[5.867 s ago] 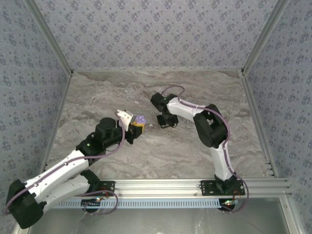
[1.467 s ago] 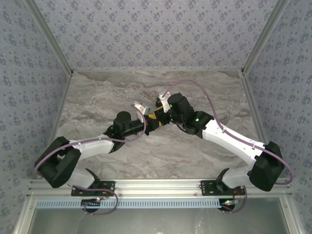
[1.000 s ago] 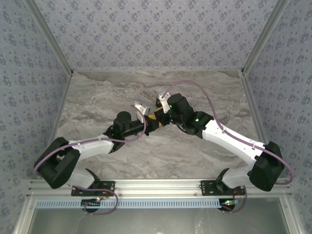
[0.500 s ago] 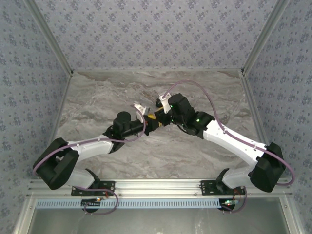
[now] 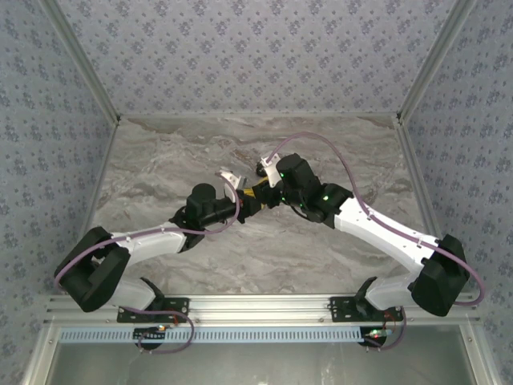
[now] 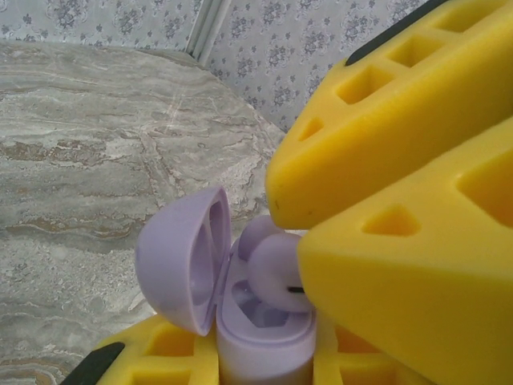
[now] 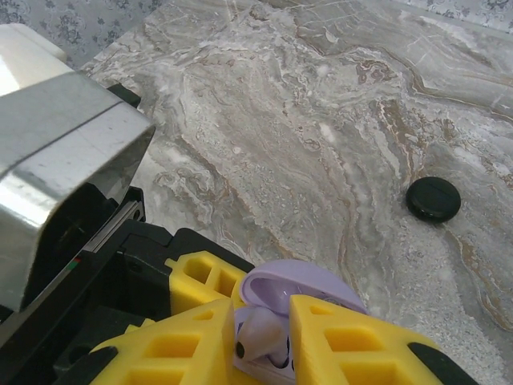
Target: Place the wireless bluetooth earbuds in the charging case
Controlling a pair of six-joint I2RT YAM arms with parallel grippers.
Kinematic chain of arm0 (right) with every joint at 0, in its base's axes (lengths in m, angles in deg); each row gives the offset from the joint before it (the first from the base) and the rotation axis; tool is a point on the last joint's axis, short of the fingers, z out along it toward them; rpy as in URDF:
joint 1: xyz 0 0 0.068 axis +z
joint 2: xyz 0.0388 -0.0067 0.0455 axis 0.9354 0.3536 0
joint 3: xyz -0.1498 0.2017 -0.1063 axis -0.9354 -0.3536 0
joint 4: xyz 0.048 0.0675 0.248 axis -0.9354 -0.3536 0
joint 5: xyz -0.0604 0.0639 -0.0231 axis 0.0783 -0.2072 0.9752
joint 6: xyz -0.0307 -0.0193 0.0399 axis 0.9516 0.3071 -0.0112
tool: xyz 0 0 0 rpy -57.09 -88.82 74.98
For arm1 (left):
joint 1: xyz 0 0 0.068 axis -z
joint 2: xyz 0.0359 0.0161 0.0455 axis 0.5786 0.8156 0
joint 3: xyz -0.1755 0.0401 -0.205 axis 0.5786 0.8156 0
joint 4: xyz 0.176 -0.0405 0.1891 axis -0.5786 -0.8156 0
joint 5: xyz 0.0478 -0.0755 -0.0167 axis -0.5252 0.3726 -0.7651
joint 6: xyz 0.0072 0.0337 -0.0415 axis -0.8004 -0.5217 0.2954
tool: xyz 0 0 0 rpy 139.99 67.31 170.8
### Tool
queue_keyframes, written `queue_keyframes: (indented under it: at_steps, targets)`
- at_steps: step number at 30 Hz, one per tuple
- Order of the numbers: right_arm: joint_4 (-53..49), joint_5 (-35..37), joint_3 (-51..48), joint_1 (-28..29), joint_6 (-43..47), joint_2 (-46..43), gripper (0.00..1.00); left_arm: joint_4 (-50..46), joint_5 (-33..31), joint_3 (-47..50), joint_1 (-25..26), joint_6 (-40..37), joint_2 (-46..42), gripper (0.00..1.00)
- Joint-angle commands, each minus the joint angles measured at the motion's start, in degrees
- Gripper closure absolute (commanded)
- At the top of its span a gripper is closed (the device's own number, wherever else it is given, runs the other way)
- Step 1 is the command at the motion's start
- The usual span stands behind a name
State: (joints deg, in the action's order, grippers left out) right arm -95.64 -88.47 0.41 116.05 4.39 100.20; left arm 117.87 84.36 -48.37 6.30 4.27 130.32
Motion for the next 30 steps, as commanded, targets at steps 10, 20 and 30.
queue_keyframes:
  at_steps: [10, 20, 30]
  targets:
    - [-3.27, -1.96, -0.08, -0.22, -0.76, -0.77, 0.72, 0.67, 0.57, -2.84, 0.79, -2.82, -2.21, 0.87]
    - [-3.29, -4.28, -1.77, -5.27, -4.58, -5.48, 0.60, -0.70, 0.48, -1.79, 1.41, -9.42, -3.24, 0.88]
    - [-3.14, -19.79, -5.72, -17.58, -7.66, -7.25, 0.69, -2.44, 6.36, -2.68, 1.43, -13.50, -6.55, 0.89]
